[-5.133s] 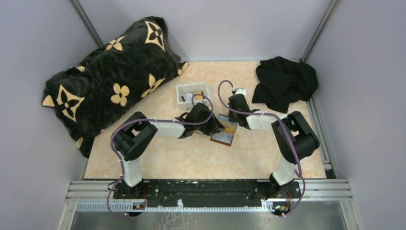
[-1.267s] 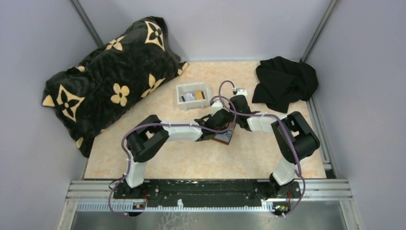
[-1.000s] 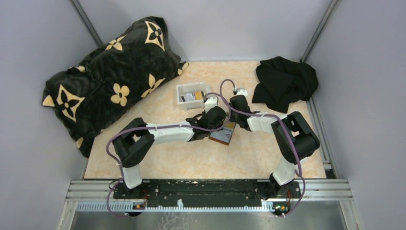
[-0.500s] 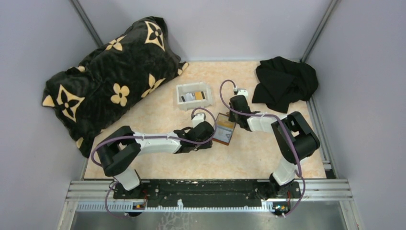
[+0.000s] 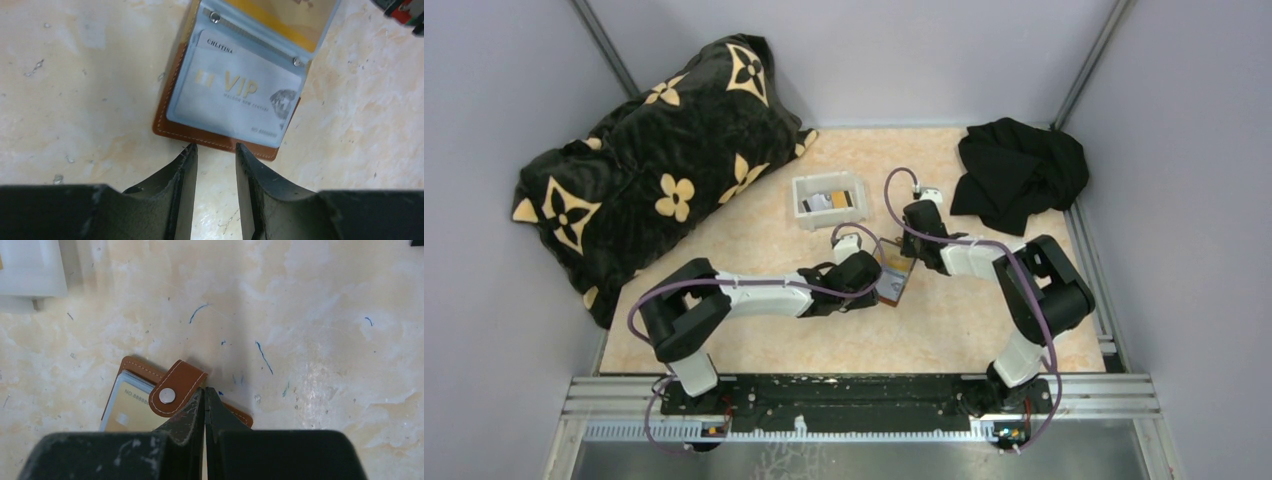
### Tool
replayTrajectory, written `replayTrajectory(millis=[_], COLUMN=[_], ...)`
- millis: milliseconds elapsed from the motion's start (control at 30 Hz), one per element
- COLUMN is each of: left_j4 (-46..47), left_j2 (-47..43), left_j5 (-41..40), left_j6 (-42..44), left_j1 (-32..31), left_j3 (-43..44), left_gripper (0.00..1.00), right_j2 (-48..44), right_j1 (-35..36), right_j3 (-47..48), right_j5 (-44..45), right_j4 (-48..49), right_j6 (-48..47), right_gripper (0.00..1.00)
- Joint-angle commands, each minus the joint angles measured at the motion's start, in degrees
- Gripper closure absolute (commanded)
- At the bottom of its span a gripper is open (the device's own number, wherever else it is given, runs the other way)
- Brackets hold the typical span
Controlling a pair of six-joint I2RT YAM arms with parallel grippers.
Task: Put the credit cards into the card holder
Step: Insert the credit card into the card holder, then adjust the card holder at the center of the board.
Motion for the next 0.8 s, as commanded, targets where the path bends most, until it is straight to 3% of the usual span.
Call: replayTrajectory(millis=[0, 400, 767], left_j4=[-3.91, -4.52, -4.44], left_j2=[5.05, 7.51, 10.87], left_j5=[-1.54, -4.40, -2.30], left_j6=[-0.29, 0.06, 0.33], left_j1=[-0.10, 3.31, 6.76], left_j3=[1.68, 3.57, 5.02], left_gripper=[0.58, 0.56, 0.55], right_j2=[-0.62, -5.13, -9.35], right_j1=[1.58, 1.94, 2.15], right_j3=[-3.26, -5.80, -7.84], right_j5=[-1.51, -1.45, -1.49], right_j4=[-11.32, -12.28, -13.09], right_j6=[1.53, 2.87, 4.27], right_gripper=[1.00, 1.00, 1.00])
